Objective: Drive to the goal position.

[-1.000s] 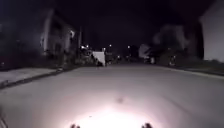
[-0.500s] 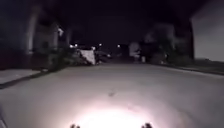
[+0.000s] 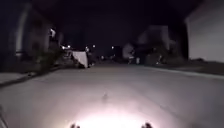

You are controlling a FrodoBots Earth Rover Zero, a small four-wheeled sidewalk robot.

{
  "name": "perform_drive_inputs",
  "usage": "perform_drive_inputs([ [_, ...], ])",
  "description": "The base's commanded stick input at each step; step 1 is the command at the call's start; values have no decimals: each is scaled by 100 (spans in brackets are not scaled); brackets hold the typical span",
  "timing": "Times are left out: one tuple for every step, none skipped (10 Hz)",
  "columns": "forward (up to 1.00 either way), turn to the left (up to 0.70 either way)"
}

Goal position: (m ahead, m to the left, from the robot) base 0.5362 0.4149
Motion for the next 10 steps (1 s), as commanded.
perform_drive_inputs([
  [100, -13],
  [100, 0],
  [100, 0],
  [100, 0],
  [100, 0],
  [100, 0],
  [100, 0],
  [100, 0],
  [100, 0],
  [100, 0],
])
